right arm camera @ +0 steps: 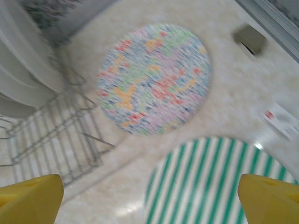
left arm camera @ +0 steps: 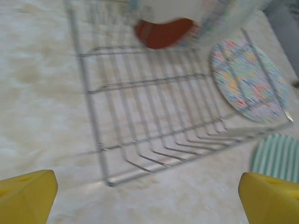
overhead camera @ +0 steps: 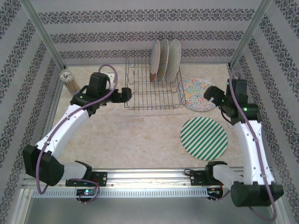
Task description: Load the plates into the dish rack
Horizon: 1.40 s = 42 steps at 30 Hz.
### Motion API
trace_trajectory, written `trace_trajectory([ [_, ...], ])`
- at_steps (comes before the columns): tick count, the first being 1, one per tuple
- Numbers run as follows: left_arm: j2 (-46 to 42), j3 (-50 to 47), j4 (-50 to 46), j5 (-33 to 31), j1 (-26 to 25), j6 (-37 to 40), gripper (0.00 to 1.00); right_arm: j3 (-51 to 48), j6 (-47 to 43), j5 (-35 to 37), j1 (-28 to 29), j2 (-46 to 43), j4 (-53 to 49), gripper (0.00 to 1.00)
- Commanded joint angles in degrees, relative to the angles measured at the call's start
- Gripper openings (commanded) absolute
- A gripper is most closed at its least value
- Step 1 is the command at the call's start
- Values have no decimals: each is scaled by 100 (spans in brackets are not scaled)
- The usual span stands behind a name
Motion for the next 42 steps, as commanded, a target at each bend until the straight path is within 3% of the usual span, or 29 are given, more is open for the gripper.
trace_trajectory([
  [1,-253,208,-45,-408,-748,-426,100,-508,247,-231,-327,-339,-350,96],
  [10,-110,-451,1107,-724,-2199,-1746,100,-1576,900,-266,-852,-683,-327,96],
  [15,583,-563,1662,-1415,-3159,-2008,100,-2135,1412,554,-922,-972,-159,94],
  [19,1282,-510,2201,-1556,-3585,-2264,100,-2522,1397,555,-1002,-897,284,93],
  [30,2936,231,2628,-1316,-3832,-2394,100,-2988,1280,267,-1274,-453,971,93],
  [42,3607,719,2519,-1060,-3841,-2042,100,-3463,1218,-400,-1329,126,1733,93],
])
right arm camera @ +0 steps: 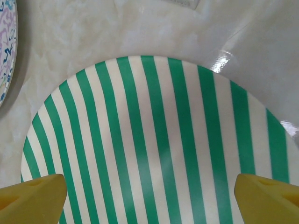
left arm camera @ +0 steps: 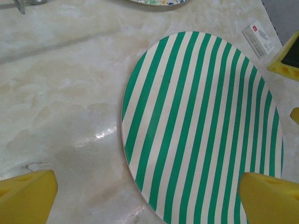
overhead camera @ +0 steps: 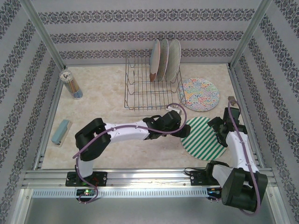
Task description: Load the plates into the dish rack
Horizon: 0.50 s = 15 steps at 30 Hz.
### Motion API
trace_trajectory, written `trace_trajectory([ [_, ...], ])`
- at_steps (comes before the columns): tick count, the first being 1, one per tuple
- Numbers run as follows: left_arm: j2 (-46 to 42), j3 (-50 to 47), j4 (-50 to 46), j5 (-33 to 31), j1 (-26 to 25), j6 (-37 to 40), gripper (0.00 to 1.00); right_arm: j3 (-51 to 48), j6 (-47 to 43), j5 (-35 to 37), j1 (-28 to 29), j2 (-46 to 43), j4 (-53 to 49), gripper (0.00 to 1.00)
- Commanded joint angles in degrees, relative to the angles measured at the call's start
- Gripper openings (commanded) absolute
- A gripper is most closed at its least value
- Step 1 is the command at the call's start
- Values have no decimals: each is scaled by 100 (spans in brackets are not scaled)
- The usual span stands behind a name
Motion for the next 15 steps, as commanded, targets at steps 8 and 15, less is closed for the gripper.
trace_trajectory([
  [8,320,153,238,204,-84,257,100,-187,119,-340,-57,441,555,93],
  [15,450,126,424,291,-84,77,100,-191,125,-408,-46,760,704,93],
])
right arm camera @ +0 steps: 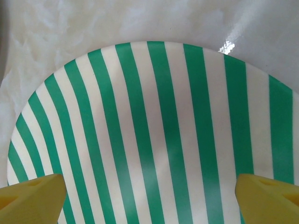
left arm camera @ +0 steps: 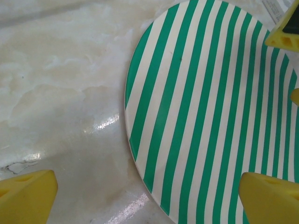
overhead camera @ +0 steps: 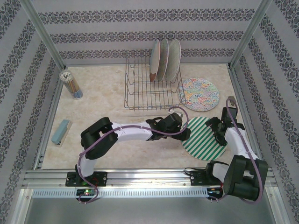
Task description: Load the plates into the dish rack
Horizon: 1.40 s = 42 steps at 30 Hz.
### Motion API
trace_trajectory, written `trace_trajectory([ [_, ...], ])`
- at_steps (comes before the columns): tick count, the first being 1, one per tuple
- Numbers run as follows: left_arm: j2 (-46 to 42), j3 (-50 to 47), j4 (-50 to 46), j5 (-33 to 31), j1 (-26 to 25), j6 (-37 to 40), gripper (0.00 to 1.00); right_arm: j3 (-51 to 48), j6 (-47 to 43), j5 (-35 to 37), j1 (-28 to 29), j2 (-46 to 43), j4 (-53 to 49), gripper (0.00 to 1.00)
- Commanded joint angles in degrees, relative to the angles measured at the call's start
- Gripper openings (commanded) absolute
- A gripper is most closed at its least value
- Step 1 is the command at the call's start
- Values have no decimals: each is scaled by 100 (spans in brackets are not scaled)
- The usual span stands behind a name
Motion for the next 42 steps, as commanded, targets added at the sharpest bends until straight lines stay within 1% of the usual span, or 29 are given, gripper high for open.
trace_trajectory([
  [1,72,108,319,61,-84,-63,100,-60,80,-132,-44,104,142,93],
  [11,295,221,552,320,-84,-345,100,-61,-65,-185,-46,277,203,94],
  [23,511,397,586,525,-81,-401,100,-271,-91,-150,-48,442,389,95],
  [31,646,336,615,627,-84,-499,100,-342,-92,-159,-49,366,416,95],
  [42,841,492,707,889,-101,-674,100,-340,-23,-265,-44,374,459,95],
])
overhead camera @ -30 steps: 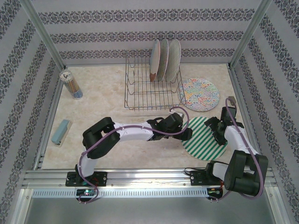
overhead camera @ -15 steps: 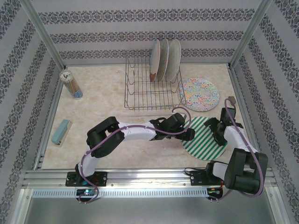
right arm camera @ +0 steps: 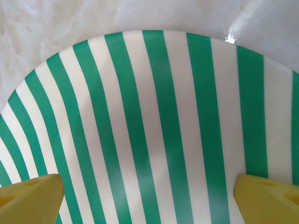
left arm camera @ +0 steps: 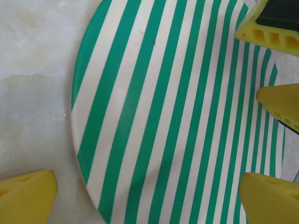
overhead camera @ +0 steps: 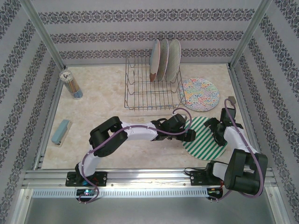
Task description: Load the plates into the dish rack
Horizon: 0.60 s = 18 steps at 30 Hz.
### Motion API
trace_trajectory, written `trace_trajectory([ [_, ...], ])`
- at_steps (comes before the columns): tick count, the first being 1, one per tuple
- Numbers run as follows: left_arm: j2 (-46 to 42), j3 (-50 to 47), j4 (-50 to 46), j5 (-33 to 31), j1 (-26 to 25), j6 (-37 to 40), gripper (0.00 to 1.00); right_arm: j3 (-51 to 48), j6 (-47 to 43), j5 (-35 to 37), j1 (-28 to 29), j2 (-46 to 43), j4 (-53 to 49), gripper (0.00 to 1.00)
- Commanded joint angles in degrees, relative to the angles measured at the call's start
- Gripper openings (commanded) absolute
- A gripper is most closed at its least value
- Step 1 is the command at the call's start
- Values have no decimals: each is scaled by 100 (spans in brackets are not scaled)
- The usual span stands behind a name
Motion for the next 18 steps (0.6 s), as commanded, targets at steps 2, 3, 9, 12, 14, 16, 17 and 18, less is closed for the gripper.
trace_trajectory([
  [2,154,147,150,151,-99,-177,100,-154,43,-163,-48,99,68,96],
  [3,153,157,154,175,-101,-196,100,-143,38,-180,-46,124,68,96],
  [9,245,283,284,301,-125,-351,100,-139,94,-320,-41,273,200,96],
  [12,260,388,286,373,-125,-392,100,-137,95,-346,-47,303,213,96],
  [14,273,493,237,411,-125,-410,100,-154,87,-331,-42,294,227,96],
  [16,306,599,180,443,-125,-419,100,-171,82,-330,-46,285,238,96],
  [17,312,637,171,461,-130,-433,100,-187,81,-338,-41,279,235,96],
  [18,321,651,184,480,-123,-455,100,-200,85,-353,-40,272,235,96],
])
